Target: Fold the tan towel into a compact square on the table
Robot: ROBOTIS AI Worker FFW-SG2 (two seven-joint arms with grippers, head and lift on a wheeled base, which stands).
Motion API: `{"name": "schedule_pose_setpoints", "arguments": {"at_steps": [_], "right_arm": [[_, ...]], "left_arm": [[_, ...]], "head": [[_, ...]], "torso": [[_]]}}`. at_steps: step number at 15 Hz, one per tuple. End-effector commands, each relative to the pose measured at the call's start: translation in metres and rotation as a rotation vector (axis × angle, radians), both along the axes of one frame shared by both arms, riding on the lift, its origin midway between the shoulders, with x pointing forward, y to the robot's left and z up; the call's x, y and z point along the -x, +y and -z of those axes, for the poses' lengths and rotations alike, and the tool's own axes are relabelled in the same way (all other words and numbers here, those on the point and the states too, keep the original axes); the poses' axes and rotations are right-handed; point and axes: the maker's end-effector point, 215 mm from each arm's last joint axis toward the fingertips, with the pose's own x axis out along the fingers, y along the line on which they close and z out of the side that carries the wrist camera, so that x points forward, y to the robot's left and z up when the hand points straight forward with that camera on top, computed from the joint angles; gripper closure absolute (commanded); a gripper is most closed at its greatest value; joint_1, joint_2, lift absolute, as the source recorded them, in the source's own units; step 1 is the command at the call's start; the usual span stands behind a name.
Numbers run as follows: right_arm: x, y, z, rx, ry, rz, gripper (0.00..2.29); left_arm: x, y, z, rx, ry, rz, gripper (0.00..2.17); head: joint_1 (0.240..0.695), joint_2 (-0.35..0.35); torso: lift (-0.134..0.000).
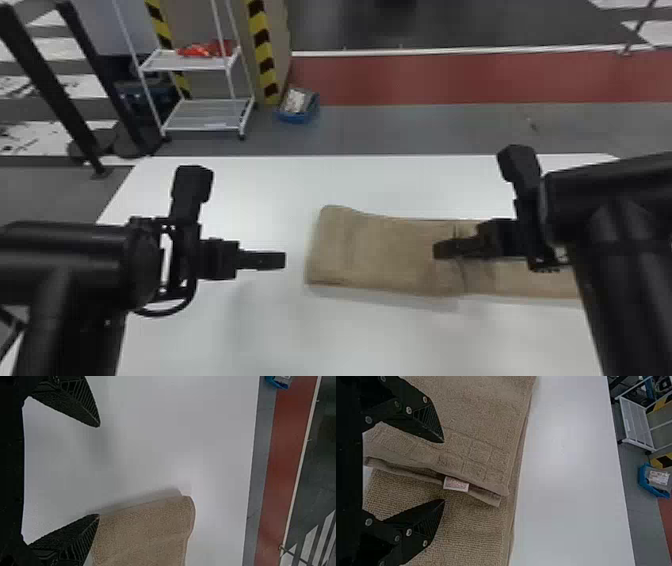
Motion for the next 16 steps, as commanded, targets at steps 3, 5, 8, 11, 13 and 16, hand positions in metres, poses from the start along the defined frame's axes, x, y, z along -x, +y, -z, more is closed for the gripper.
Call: {"name": "schedule_pose_setpoints", "arguments": {"at_steps": [3,5,8,11,13,16], "right_arm": [[-0.004,0.004,0.003,-0.003,-0.035,-0.025,0.53],[-0.007,0.005,0.003,-0.003,-0.045,-0.03,0.53],[-0.011,0.007,0.0,-0.008,-0.066,-0.04,0.65],[-0.012,0.007,0.0,-0.008,-0.066,-0.041,0.82],[-0.012,0.006,0.0,-0.009,-0.066,-0.038,0.82],[-0.008,0.007,0.001,-0.024,-0.05,-0.036,1.21]], "left_arm": [[0.0,0.0,0.001,0.001,0.003,0.0,0.08],[0.0,0.0,0.001,0.001,0.003,0.0,0.08],[0.0,0.0,0.001,0.001,0.003,0.0,0.08],[0.0,0.0,0.002,0.001,0.004,0.0,0.08],[0.001,0.001,0.002,0.0,0.006,-0.001,0.08],[0.001,0.001,0.002,-0.002,0.006,-0.001,0.08]], "head": [[0.695,0.09],[0.695,0.092],[0.695,0.093],[0.695,0.094],[0.695,0.095],[0.695,0.096]], "torso": [[-0.124],[-0.124],[-0.124],[-0.124],[-0.124],[-0.124]]}}
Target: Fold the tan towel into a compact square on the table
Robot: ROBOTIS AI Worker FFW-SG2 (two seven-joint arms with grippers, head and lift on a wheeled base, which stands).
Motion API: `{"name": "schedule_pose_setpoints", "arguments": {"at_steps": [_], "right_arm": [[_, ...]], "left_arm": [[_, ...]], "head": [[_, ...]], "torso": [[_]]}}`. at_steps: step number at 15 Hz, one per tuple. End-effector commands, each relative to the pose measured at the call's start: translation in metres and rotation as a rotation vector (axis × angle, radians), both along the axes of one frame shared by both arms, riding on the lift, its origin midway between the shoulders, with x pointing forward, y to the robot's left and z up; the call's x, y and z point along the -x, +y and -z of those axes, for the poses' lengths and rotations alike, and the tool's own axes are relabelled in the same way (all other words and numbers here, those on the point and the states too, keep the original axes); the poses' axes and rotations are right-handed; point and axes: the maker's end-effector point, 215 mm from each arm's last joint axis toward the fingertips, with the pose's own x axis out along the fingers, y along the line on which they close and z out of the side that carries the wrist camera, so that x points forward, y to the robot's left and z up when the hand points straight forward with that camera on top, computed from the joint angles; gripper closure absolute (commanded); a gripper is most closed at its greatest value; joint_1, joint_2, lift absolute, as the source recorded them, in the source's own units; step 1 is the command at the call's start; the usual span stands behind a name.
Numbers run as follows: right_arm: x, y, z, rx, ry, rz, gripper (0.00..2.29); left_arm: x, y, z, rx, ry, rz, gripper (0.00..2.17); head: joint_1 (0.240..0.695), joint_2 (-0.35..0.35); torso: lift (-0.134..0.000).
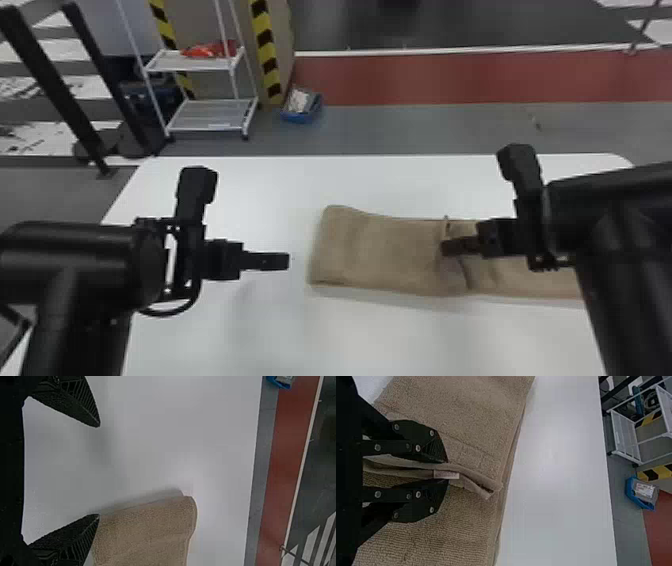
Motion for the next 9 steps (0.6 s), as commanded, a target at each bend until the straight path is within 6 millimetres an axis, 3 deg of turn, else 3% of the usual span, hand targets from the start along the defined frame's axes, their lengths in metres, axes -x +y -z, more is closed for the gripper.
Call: {"name": "schedule_pose_setpoints", "arguments": {"at_steps": [1,6,9], "right_arm": [[0.004,-0.002,0.002,-0.008,0.014,0.01,1.33],[0.001,-0.003,-0.023,-0.065,-0.021,0.038,1.33],[-0.012,-0.015,-0.063,-0.153,-0.07,0.089,1.33]], "left_arm": [[0.0,0.001,0.0,-0.003,0.0,0.0,0.08],[-0.001,0.004,0.0,-0.007,0.002,-0.002,0.08],[0.0,0.004,0.001,-0.006,0.003,-0.001,0.08]], "head": [[0.695,0.097],[0.695,0.099],[0.695,0.093]], "torso": [[-0.124],[-0.124],[-0.124]]}}
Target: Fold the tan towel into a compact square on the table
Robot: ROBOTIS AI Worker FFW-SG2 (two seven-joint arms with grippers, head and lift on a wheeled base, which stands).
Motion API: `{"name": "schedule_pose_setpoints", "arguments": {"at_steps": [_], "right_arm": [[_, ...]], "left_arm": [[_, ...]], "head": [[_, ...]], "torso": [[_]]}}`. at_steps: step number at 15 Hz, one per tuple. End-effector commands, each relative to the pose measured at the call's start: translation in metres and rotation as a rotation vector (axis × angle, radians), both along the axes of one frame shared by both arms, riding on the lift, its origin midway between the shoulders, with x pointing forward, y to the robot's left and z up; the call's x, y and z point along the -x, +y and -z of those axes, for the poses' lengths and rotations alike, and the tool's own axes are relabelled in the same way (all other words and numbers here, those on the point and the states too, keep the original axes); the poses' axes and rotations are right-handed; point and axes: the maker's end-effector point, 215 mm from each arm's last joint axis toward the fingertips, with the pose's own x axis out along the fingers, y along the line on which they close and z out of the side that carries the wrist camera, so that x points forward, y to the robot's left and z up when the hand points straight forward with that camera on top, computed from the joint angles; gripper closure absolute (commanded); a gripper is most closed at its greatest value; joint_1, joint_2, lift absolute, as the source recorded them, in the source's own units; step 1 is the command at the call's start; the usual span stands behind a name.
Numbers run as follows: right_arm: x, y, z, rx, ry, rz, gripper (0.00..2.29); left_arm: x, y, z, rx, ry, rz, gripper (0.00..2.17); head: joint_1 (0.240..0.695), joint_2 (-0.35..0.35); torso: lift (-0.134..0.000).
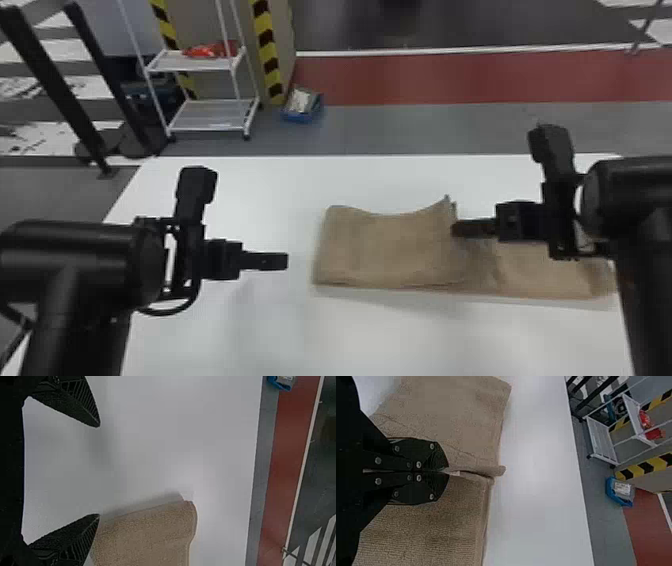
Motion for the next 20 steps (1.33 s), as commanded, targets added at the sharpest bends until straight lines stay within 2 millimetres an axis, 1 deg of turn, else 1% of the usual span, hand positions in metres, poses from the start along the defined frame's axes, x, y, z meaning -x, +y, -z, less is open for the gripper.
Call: {"name": "schedule_pose_setpoints", "arguments": {"at_steps": [1,2,5,6,8,9,11,12,14,15,16,17,18,19,20], "right_arm": [[-0.008,-0.008,-0.026,-0.063,-0.041,0.03,1.33],[-0.004,-0.01,-0.023,-0.088,-0.032,0.035,1.33],[0.013,-0.015,0.012,-0.082,0.047,0.051,1.33],[0.013,-0.014,0.016,-0.084,0.057,0.05,1.33],[0.015,-0.011,0.019,-0.074,0.061,0.045,1.33],[0.013,-0.012,0.012,-0.057,0.038,0.043,1.33],[0.001,-0.017,-0.026,-0.09,-0.051,0.053,1.33],[-0.001,-0.025,-0.038,-0.114,-0.079,0.072,1.33],[0.0,-0.035,-0.037,-0.141,-0.078,0.097,1.33],[0.003,-0.039,-0.027,-0.136,-0.054,0.106,1.33],[0.008,-0.04,-0.013,-0.133,-0.02,0.109,1.33],[0.012,-0.037,-0.003,-0.131,0.003,0.105,1.33],[0.015,-0.035,0.004,-0.132,0.02,0.102,1.33],[0.016,-0.036,0.007,-0.129,0.027,0.106,1.33],[0.015,-0.038,0.005,-0.132,0.023,0.11,1.33]], "left_arm": [[0.0,0.003,0.0,0.002,-0.001,-0.008,0.08],[-0.003,0.005,-0.003,0.001,-0.016,-0.008,0.08],[-0.009,0.004,-0.009,0.009,-0.04,-0.008,0.08],[-0.01,0.002,-0.01,0.011,-0.043,-0.005,0.08],[-0.01,-0.001,-0.011,0.014,-0.047,-0.002,0.08],[-0.01,-0.001,-0.011,0.014,-0.045,-0.002,0.08],[-0.009,0.0,-0.01,0.015,-0.043,-0.007,0.08],[-0.008,0.002,-0.01,0.013,-0.042,-0.008,0.08],[-0.009,0.003,-0.01,0.011,-0.045,-0.008,0.08],[-0.008,0.001,-0.01,0.014,-0.043,-0.005,0.08],[-0.009,-0.002,-0.01,0.014,-0.044,-0.002,0.08],[-0.008,-0.004,-0.009,0.015,-0.04,0.001,0.08],[-0.007,-0.005,-0.009,0.016,-0.04,0.001,0.08],[-0.006,-0.003,-0.007,0.015,-0.036,-0.002,0.08],[-0.005,-0.001,-0.006,0.014,-0.035,-0.005,0.08]], "head": [[0.695,0.09],[0.695,0.088],[0.695,0.083],[0.695,0.081],[0.695,0.077],[0.695,0.075],[0.695,0.074],[0.695,0.073],[0.695,0.066],[0.695,0.062],[0.695,0.058],[0.695,0.053],[0.695,0.045],[0.695,0.044],[0.695,0.044]], "torso": [[-0.124],[-0.124],[-0.124],[-0.124],[-0.124],[-0.124],[-0.124],[-0.124],[-0.124],[-0.124],[-0.124],[-0.124],[-0.124],[-0.124],[-0.124]]}}
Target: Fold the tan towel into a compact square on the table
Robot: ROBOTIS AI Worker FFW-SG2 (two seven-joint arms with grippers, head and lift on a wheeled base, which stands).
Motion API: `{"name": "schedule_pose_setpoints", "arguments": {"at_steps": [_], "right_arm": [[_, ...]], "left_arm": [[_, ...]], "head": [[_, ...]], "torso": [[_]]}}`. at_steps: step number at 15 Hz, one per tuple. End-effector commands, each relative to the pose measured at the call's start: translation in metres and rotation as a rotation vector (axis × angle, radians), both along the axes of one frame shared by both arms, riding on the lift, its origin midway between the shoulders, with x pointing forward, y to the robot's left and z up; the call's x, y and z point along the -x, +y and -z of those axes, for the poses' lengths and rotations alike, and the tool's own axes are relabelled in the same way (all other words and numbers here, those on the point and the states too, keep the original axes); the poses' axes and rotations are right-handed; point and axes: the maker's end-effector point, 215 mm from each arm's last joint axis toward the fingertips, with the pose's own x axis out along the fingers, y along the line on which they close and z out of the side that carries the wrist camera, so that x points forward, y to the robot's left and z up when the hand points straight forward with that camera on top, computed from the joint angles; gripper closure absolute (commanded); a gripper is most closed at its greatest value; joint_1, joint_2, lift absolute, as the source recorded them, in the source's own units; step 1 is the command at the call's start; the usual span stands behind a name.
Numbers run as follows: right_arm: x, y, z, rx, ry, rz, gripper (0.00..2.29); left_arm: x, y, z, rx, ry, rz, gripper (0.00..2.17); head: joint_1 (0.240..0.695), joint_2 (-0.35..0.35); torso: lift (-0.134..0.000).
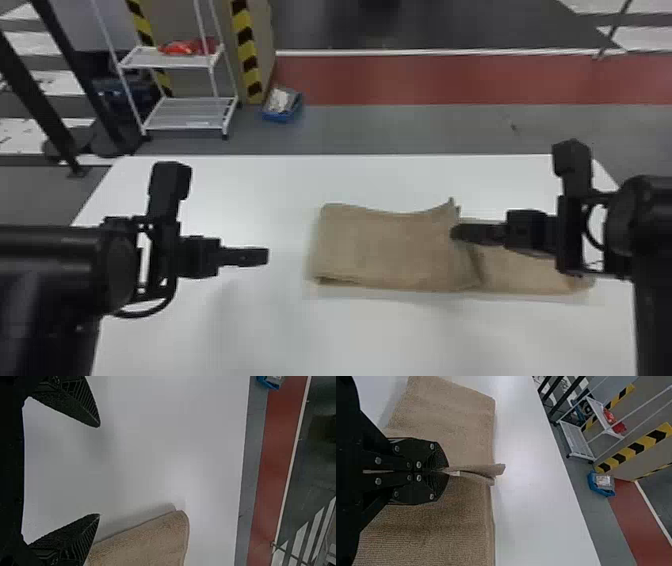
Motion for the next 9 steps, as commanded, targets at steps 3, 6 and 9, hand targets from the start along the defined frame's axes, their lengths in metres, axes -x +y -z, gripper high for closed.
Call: {"name": "schedule_pose_setpoints", "arguments": {"at_steps": [3,6,9], "right_arm": [[-0.007,-0.025,-0.028,-0.017,-0.069,0.043,1.33],[-0.006,-0.06,-0.036,-0.046,-0.088,0.1,1.33],[0.012,-0.055,0.011,-0.037,0.024,0.092,1.33]], "left_arm": [[0.001,0.002,0.001,0.0,0.002,-0.005,0.08],[0.001,0.002,0.002,-0.002,0.002,-0.005,0.08],[0.001,-0.003,0.002,-0.001,0.002,0.003,0.08]], "head": [[0.695,0.047],[0.695,0.021],[0.695,-0.02]], "torso": [[-0.124],[-0.124],[-0.124]]}}
